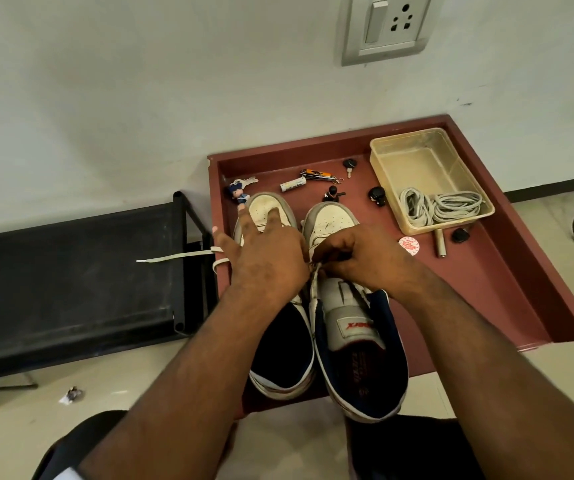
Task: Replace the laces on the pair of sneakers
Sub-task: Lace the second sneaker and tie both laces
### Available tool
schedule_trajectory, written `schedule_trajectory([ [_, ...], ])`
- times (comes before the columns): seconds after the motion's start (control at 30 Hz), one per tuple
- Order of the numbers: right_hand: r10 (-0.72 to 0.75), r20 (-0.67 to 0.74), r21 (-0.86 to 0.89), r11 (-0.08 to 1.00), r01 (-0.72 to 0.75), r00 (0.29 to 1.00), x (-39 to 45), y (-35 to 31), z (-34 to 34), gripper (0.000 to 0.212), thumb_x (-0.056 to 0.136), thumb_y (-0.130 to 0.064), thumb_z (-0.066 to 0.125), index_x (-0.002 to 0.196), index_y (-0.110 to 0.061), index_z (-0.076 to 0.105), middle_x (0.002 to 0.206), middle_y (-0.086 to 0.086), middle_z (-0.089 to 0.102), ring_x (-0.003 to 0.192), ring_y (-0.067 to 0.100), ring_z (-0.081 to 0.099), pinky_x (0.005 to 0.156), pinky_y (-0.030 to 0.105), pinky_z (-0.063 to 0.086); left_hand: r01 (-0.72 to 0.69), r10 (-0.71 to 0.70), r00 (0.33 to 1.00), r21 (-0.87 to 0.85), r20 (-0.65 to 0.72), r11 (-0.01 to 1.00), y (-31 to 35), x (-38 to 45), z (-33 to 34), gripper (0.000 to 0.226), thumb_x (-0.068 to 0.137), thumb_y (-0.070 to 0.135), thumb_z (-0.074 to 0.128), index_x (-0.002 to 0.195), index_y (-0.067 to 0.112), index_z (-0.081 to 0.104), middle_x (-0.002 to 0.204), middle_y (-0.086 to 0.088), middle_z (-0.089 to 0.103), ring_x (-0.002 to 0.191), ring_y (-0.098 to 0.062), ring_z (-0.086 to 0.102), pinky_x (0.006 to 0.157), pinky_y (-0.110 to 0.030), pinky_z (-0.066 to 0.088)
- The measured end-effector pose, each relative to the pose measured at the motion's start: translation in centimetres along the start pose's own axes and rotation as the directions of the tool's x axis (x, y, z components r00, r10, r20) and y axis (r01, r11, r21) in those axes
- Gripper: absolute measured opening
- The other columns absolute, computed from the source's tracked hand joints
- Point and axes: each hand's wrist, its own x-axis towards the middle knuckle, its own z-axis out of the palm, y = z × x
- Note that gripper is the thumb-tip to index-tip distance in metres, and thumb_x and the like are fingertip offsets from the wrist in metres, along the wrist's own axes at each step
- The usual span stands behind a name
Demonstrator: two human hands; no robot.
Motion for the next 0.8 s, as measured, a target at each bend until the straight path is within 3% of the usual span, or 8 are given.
schedule_trajectory([
  [0.1,0.003,0.000,-0.005,1.000,-0.003,1.000,0.0,0.1,-0.1,0.026,0.077,-0.005,0.077,0.097,-0.020,0.077,0.087,-0.012,0.072,0.077,-0.003,0.066,0.075,0.014,0.052,-0.060,0.066,0.990,0.058,-0.120,0.997,0.1,-0.3,0.4,0.042,0.088,0.032,0.068,0.126,0.042,0.054,0.165,-0.004,0.001,0.147,-0.042,-0.019,0.109,-0.073,-0.006],
  [0.2,0.017,0.005,0.010,1.000,-0.017,1.000,0.0,0.0,0.0,0.025,0.078,-0.004,0.076,0.097,-0.020,0.077,0.078,-0.022,0.067,0.068,-0.016,0.060,0.068,0.005,0.048,-0.048,0.054,0.995,0.075,-0.086,0.996,0.2,-0.4,0.1,0.025,0.089,0.035,0.065,0.114,0.039,0.065,0.165,-0.002,0.004,0.147,-0.041,-0.018,0.110,-0.073,-0.007],
  [0.27,0.023,-0.007,0.014,1.000,-0.023,1.000,0.0,0.0,0.0,0.024,0.078,-0.004,0.076,0.096,-0.019,0.077,0.083,-0.016,0.071,0.068,-0.016,0.059,0.069,0.005,0.048,-0.028,0.033,0.998,0.093,-0.048,0.995,0.4,-0.2,0.0,0.022,0.089,0.036,0.065,0.111,0.036,0.067,0.165,-0.002,0.007,0.147,-0.041,-0.018,0.109,-0.073,-0.008],
  [0.43,0.009,0.011,-0.065,0.998,-0.008,1.000,-0.4,-0.4,-0.4,0.030,0.075,-0.013,0.081,0.102,-0.025,0.075,0.087,-0.019,0.065,0.086,-0.001,0.063,0.090,0.033,0.054,0.023,-0.015,0.999,0.181,-0.041,0.983,-0.3,-0.2,-0.7,0.022,0.089,0.034,0.063,0.110,0.035,0.066,0.165,-0.001,0.003,0.146,-0.041,-0.022,0.106,-0.077,-0.010],
  [0.53,0.065,-0.025,-0.379,0.923,-0.069,0.998,-0.7,-0.4,-1.5,0.041,0.075,-0.032,0.080,0.112,-0.041,0.065,0.106,-0.016,0.050,0.106,0.006,0.036,0.109,0.046,0.028,0.120,-0.101,0.989,0.188,-0.105,0.975,-3.0,0.2,-2.8,0.022,0.091,0.030,0.061,0.112,0.034,0.063,0.165,0.000,-0.005,0.144,-0.042,-0.026,0.104,-0.077,-0.013],
  [0.6,0.108,-0.045,-0.434,0.893,-0.117,0.993,-0.9,-0.2,-2.1,0.042,0.073,-0.036,0.079,0.110,-0.042,0.059,0.110,-0.013,0.044,0.109,0.007,0.027,0.109,0.049,0.022,0.197,-0.183,0.976,0.128,-0.115,0.972,-5.4,0.2,-4.2,0.018,0.091,0.033,0.062,0.109,0.033,0.064,0.164,0.001,0.001,0.145,-0.040,-0.025,0.105,-0.076,-0.012],
  [0.7,0.068,-0.030,-0.381,0.922,-0.075,0.997,-0.7,0.1,-2.2,0.036,0.070,-0.032,0.081,0.095,-0.035,0.055,0.101,-0.009,0.048,0.098,0.010,0.045,0.088,0.035,0.043,0.237,-0.240,0.971,0.120,0.014,0.964,-7.4,-0.5,-4.7,0.019,0.091,0.038,0.064,0.109,0.033,0.064,0.162,0.002,0.017,0.148,-0.038,-0.018,0.105,-0.077,-0.012],
  [0.8,0.073,-0.016,-0.287,0.955,-0.075,0.997,-0.6,0.3,-2.3,0.027,0.069,-0.020,0.082,0.077,-0.023,0.056,0.079,-0.005,0.055,0.073,0.013,0.053,0.061,0.028,0.043,0.137,-0.150,0.984,0.128,0.100,0.982,-6.6,-0.8,-4.2,0.030,0.094,0.045,0.058,0.122,0.034,0.062,0.164,0.002,0.010,0.148,-0.036,-0.017,0.102,-0.075,-0.018],
])
